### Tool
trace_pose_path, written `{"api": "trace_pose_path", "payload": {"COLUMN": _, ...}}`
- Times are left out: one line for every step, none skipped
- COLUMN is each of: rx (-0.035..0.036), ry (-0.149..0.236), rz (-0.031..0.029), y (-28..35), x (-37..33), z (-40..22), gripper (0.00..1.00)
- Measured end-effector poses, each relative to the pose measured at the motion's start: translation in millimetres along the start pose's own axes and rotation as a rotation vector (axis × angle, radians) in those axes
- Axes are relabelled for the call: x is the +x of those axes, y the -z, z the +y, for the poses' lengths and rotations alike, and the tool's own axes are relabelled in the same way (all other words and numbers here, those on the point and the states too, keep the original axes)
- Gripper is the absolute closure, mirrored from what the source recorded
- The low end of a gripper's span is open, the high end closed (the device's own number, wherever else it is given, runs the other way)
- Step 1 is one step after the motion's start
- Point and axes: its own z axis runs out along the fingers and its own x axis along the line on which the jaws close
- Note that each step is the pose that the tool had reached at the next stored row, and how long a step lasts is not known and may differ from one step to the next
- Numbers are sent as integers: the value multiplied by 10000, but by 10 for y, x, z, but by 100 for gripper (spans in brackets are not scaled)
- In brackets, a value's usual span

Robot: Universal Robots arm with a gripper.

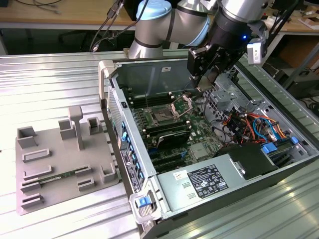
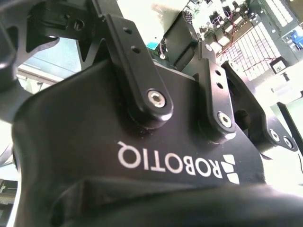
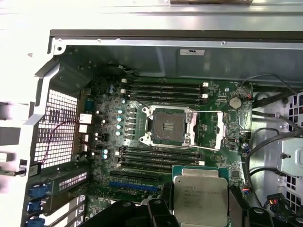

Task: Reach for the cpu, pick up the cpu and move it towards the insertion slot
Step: 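Pick up the cpu and move it towards the insertion slot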

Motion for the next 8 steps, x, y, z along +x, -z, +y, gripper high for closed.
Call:
{"api": "trace_pose_path", "payload": {"rx": 0, "ry": -1, "rz": 1, "y": -3, "x": 0, "z": 0, "gripper": 45}}
{"api": "trace_pose_path", "payload": {"rx": 0, "ry": 0, "rz": 1, "y": -6, "x": 0, "z": -1, "gripper": 45}}
{"api": "trace_pose_path", "payload": {"rx": 0, "ry": -1, "rz": 1, "y": -10, "x": 0, "z": -1, "gripper": 45}}
{"api": "trace_pose_path", "payload": {"rx": -1, "ry": 0, "rz": 1, "y": -13, "x": 0, "z": -1, "gripper": 45}}
{"api": "trace_pose_path", "payload": {"rx": -1, "ry": 0, "rz": 0, "y": -16, "x": 0, "z": -1, "gripper": 45}}
{"api": "trace_pose_path", "payload": {"rx": 0, "ry": 0, "rz": 0, "y": -18, "x": 1, "z": -1, "gripper": 45}}
{"api": "trace_pose_path", "payload": {"rx": 0, "ry": 0, "rz": 0, "y": -21, "x": 0, "z": -2, "gripper": 45}}
{"api": "trace_pose_path", "payload": {"rx": -1, "ry": 0, "rz": 0, "y": -26, "x": 1, "z": -2, "gripper": 45}}
